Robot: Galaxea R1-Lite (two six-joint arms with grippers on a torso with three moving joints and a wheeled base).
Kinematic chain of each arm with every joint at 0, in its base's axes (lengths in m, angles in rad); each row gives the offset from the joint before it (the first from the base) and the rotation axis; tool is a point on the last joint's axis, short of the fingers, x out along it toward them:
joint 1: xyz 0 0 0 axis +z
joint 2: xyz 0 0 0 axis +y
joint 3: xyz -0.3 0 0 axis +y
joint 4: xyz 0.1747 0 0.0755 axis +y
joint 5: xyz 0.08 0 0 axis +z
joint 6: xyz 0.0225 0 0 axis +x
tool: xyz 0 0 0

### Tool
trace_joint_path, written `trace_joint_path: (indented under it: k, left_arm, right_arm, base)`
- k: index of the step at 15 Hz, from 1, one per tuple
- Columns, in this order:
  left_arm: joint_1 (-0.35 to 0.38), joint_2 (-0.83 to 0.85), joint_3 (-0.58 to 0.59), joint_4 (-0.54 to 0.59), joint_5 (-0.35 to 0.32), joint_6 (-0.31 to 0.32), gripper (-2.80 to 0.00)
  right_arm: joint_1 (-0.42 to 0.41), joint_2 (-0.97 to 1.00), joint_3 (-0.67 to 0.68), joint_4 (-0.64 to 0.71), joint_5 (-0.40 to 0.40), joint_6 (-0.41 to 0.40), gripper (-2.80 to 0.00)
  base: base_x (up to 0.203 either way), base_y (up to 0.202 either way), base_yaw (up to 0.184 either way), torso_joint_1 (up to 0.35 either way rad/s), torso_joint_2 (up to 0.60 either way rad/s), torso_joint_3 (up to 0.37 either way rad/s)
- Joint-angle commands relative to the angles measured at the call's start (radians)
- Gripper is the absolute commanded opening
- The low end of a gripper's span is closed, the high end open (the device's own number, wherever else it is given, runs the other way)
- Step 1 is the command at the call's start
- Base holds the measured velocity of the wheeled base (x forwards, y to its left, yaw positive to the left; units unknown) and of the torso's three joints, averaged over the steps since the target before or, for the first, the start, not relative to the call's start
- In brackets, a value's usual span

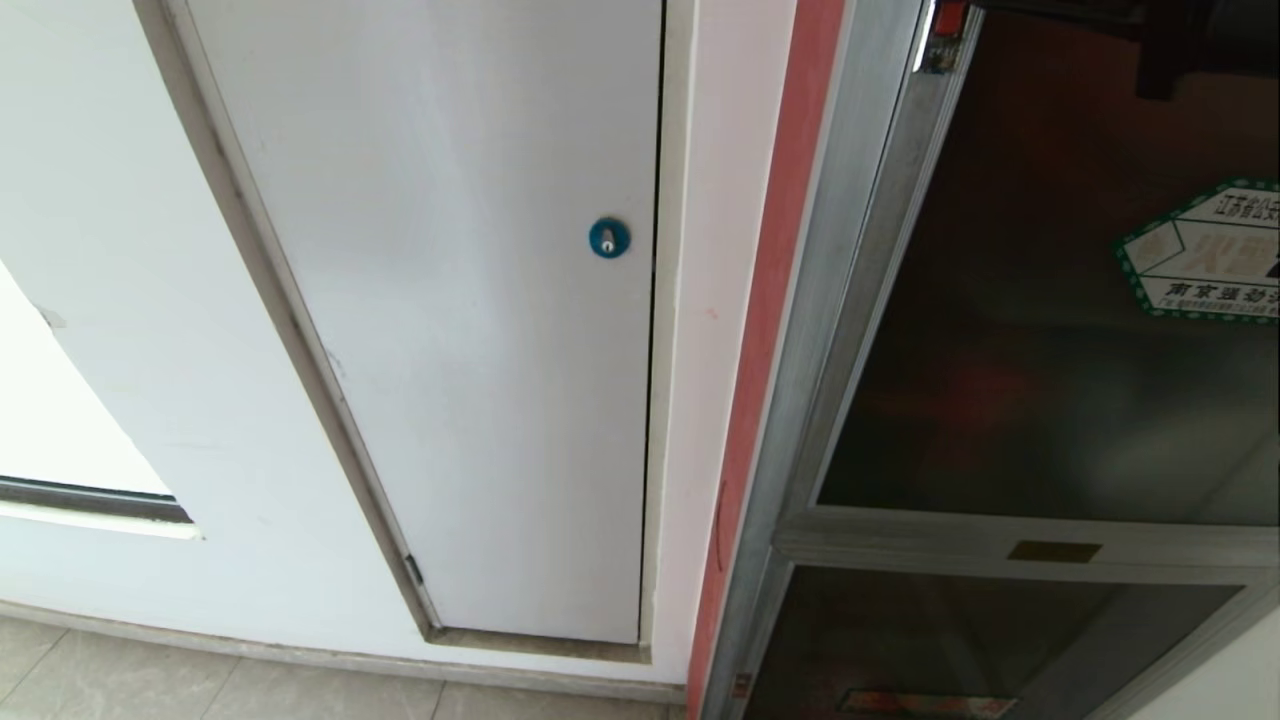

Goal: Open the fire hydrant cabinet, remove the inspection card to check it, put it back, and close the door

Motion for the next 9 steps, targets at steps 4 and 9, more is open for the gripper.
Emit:
trace_joint_path:
  k: [4, 9]
  left_arm:
    - [0.000, 0.000, 0.000, -0.001, 0.000, 0.000, -2.80]
    - [0.000, 0.000, 0.000, -0.001, 0.000, 0.000, -2.80]
  right_arm:
    - [-0.001, 0.038, -0.023, 0.000, -0.033, 0.002, -2.80]
    - [-0.004, 0.072, -0.051, -0.003, -0.063, 0.002, -2.80]
  base:
    - [0.000, 0.000, 0.000, 0.000, 0.00, 0.000]
    - [0.000, 0.000, 0.000, 0.000, 0.00, 0.000]
